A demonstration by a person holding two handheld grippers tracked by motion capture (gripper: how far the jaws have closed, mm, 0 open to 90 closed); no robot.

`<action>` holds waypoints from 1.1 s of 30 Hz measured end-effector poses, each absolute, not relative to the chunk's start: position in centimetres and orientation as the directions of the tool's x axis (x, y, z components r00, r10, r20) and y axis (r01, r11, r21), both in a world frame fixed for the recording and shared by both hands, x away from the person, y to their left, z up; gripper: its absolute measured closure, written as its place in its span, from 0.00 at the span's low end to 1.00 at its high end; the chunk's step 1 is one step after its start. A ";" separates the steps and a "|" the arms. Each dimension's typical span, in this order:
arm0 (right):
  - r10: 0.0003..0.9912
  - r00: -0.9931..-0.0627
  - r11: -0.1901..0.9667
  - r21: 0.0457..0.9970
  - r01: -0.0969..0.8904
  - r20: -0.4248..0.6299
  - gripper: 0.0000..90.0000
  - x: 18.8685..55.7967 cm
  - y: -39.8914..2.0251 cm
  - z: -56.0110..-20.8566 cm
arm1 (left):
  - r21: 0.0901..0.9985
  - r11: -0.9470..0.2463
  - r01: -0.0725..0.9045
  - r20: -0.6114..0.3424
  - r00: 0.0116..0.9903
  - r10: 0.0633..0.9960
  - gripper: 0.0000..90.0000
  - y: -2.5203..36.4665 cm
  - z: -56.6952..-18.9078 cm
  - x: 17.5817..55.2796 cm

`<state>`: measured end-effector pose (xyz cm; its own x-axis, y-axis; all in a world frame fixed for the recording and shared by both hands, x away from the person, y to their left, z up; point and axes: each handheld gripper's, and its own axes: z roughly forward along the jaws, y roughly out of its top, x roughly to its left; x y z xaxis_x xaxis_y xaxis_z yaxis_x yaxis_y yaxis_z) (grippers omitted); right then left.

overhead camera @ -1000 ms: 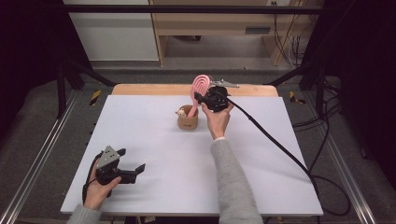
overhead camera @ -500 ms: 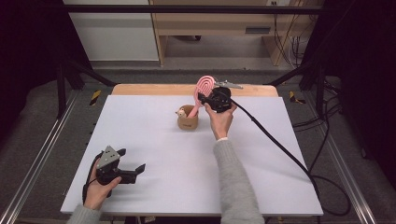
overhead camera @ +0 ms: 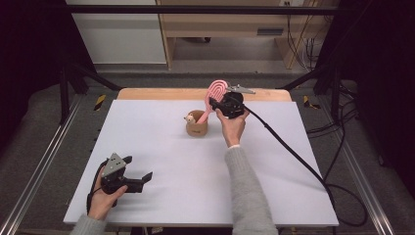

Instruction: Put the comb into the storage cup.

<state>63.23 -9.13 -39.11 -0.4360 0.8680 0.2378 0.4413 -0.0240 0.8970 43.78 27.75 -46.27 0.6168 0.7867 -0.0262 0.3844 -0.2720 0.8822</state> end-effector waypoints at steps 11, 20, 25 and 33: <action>0.879 -0.440 0.021 0.906 0.423 0.185 0.50 63.1 -9.3 -39.6 | 0.881 -0.276 0.384 -0.024 0.619 0.785 0.00 27.7 -46.3 43.8; 0.889 -0.436 0.043 0.923 0.381 0.138 0.27 62.8 -9.5 -39.8 | 0.881 -0.277 0.383 -0.023 0.619 0.785 0.00 27.7 -46.3 43.8; 0.890 -0.437 0.048 0.926 0.376 0.131 0.17 62.4 -9.6 -39.5 | 0.880 -0.277 0.385 -0.022 0.618 0.786 0.00 27.7 -46.3 43.8; 0.888 -0.447 0.079 0.918 0.387 0.112 0.06 61.5 -9.6 -39.3 | 0.881 -0.278 0.382 -0.020 0.618 0.786 0.00 27.7 -46.3 43.8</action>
